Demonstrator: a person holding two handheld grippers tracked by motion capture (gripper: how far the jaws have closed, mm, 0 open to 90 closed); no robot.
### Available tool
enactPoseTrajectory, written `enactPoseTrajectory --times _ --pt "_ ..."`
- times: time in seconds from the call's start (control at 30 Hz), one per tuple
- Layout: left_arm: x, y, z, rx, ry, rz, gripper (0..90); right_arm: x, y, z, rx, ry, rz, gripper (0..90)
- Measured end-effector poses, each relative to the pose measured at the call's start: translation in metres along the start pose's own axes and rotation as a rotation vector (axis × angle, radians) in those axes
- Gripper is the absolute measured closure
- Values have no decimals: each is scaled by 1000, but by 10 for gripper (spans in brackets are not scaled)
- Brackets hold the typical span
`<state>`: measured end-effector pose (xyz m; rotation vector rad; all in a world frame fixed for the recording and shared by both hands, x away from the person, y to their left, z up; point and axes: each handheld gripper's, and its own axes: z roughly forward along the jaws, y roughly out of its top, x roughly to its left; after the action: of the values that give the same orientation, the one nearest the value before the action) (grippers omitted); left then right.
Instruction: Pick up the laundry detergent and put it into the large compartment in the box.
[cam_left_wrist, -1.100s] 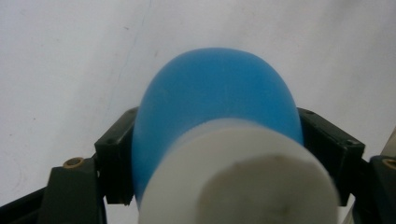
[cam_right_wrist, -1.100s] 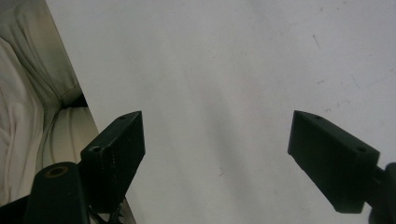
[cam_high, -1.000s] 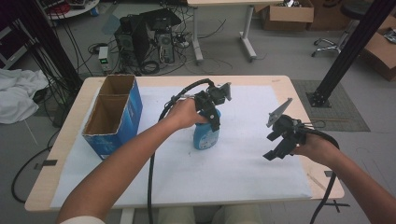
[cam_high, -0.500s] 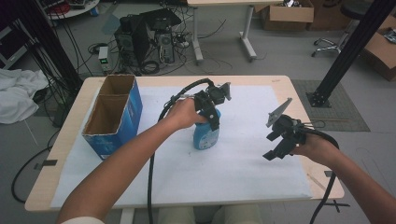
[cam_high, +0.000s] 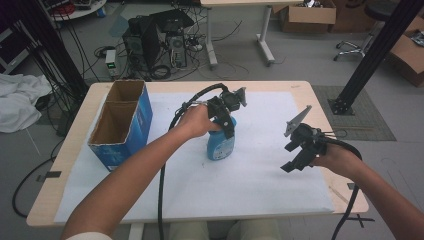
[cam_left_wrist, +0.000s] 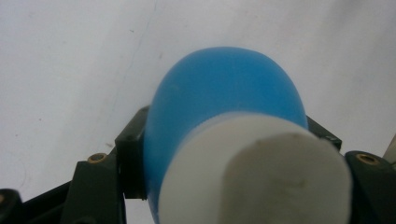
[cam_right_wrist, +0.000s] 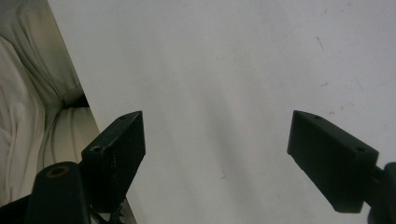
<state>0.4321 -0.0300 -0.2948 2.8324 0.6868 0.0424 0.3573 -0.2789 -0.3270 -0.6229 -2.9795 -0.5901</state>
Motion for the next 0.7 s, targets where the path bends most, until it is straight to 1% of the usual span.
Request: enactPoseTrajectory --times 0.27,0.3,0.47,0.5,0.6,0.67,0.7 --pt "1 0 0 -5 -2 2 371 0 0 1 2 2 0 193" --pt "0 0 0 -5 -2 3 372 0 0 1 -1 1 -6 193" --pt "1 -1 -1 -9 -7 7 376 0 0 1 -1 2 -3 193" --pt "1 -1 -1 -8 -6 15 376 0 0 1 0 3 -3 193" --pt "0 -2 -3 -7 -11 14 378 0 -1 0 4 2 1 193" --pt "0 -2 -6 -11 -17 8 378 -1 -1 0 2 2 -2 194" --pt "1 -2 -12 -21 -22 -1 378 -1 -1 0 4 2 0 194"
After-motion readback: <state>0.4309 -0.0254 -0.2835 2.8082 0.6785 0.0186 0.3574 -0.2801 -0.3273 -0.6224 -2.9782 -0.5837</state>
